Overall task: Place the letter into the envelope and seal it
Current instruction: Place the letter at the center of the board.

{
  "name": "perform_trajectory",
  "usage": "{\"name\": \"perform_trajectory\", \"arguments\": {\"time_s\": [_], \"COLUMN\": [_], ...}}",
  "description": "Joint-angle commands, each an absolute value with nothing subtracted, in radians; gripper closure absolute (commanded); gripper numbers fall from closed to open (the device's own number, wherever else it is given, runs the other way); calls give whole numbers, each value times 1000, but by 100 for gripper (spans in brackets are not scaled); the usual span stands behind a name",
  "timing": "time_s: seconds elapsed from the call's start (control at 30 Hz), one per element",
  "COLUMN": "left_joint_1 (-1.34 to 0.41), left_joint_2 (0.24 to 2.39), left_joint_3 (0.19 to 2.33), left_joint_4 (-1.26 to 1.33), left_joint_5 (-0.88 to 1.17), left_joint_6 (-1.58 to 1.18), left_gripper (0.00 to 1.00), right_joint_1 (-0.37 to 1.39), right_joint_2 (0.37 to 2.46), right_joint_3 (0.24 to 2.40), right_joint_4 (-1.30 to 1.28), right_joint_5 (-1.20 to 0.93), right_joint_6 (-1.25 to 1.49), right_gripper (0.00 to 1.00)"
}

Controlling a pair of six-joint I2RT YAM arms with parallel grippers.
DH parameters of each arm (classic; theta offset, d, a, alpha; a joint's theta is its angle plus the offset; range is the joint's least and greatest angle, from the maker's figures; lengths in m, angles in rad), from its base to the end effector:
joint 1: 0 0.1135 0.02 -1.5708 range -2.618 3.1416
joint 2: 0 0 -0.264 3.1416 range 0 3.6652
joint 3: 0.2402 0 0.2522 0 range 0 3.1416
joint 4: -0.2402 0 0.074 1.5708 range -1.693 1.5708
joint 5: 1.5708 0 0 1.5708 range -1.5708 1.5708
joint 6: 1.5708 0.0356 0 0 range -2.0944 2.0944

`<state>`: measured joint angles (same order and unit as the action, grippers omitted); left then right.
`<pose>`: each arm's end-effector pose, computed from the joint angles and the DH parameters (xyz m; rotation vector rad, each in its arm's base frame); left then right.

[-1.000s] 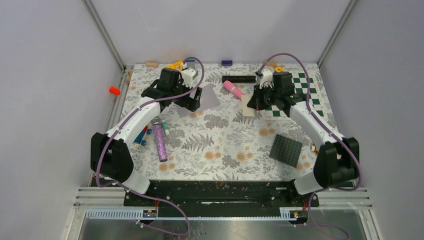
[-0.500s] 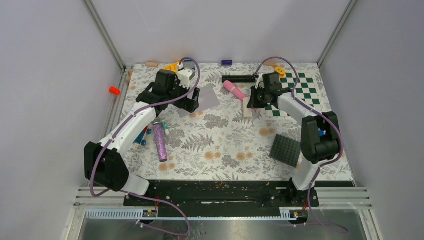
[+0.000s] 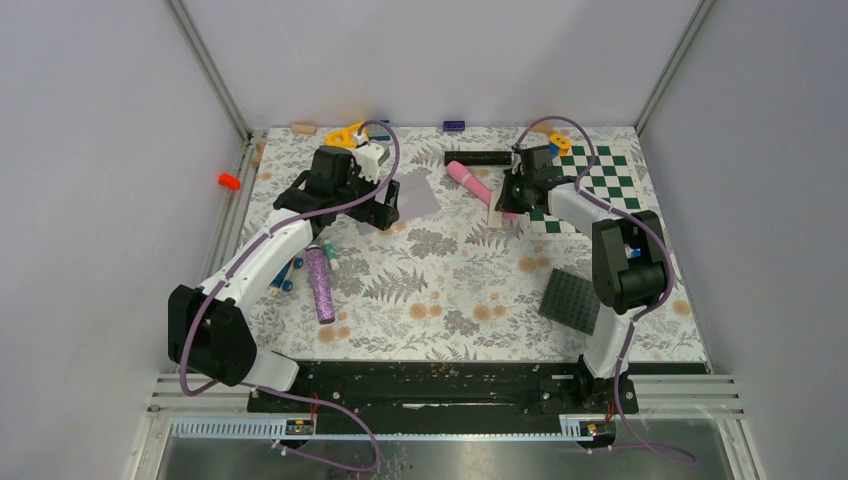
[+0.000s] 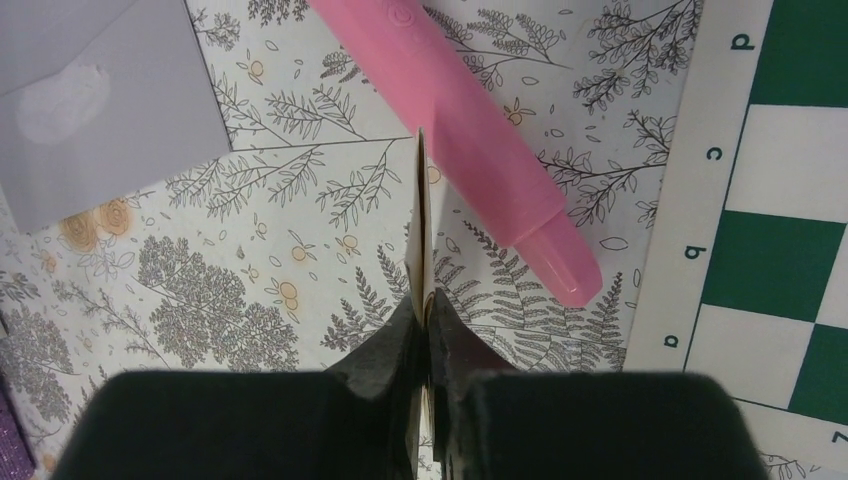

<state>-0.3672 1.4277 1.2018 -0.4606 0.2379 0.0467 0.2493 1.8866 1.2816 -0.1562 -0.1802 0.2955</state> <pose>0.2943 -0.1222 0.3096 0.5916 2.1931 -0.4389 0.4021 0.1089 0.1993 -0.0369 2.3665 0.4784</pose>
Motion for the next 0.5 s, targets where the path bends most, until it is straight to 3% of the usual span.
{"name": "perform_trajectory", "arguments": {"time_s": [0.0,0.13,0.47], "left_joint_1": [-364,-364,-365], "left_joint_2": [1390,1394,1390], "left_joint_3": [1203,1204,1203], "left_joint_4": [-404,-402,-402], "left_joint_5": [266,275,285], "left_joint_6": [33,29,27], "left_gripper": [3,3,3], "right_joint_1": [238,228,214], "right_joint_2": [1893,1892,1889], "right_joint_3": [1302,1295,1319], "right_joint_4": [-110,-119,-202], "right_joint_5": [-131,-101,-67], "right_joint_6": [319,312,302], "right_gripper": [89,76,65]}}
